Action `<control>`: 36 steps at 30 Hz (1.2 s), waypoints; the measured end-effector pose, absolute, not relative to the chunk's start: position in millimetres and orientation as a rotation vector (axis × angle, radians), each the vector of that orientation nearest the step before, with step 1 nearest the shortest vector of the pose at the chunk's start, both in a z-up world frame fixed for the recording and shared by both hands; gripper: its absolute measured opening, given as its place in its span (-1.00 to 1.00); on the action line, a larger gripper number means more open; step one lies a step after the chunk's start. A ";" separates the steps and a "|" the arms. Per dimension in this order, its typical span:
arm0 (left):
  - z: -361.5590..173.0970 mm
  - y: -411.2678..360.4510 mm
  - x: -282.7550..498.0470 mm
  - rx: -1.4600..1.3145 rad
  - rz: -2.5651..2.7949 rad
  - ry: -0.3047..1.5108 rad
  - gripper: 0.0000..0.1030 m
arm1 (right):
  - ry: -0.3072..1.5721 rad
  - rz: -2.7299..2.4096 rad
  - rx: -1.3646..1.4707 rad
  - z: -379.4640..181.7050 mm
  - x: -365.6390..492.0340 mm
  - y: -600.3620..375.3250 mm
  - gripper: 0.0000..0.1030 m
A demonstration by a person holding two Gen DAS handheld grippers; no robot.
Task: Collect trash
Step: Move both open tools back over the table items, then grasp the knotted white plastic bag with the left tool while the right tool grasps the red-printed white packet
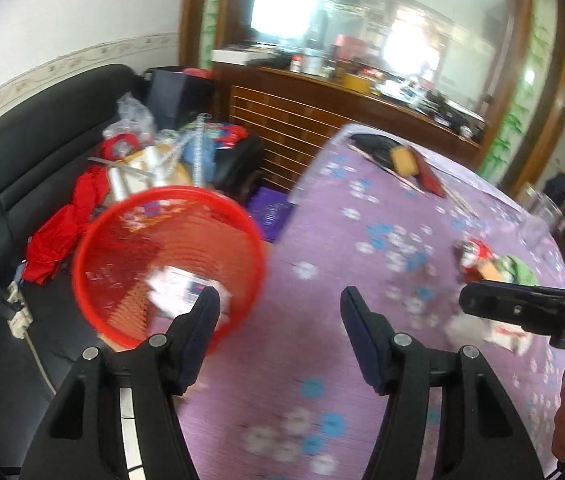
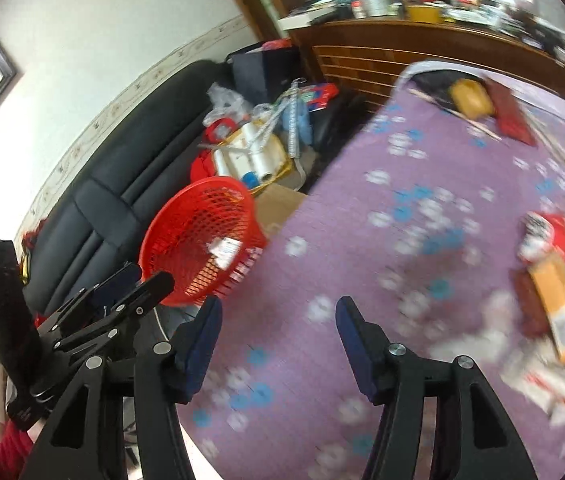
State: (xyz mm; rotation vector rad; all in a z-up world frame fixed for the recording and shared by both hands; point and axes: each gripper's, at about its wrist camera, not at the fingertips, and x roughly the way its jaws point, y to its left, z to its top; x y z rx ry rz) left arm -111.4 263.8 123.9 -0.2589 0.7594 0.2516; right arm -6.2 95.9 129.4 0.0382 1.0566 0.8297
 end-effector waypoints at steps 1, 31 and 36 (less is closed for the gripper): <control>124.0 251.7 -108.1 -0.251 0.228 0.767 0.20 | 1.056 0.811 0.049 129.1 -7.9 79.5 0.24; 30.0 60.9 39.6 0.025 -0.044 1.062 -0.17 | 1.071 0.407 0.296 104.0 -5.9 -204.7 0.24; 26.9 66.8 27.5 0.006 -0.044 1.065 -0.39 | 1.087 0.429 0.259 94.3 14.8 -193.5 0.24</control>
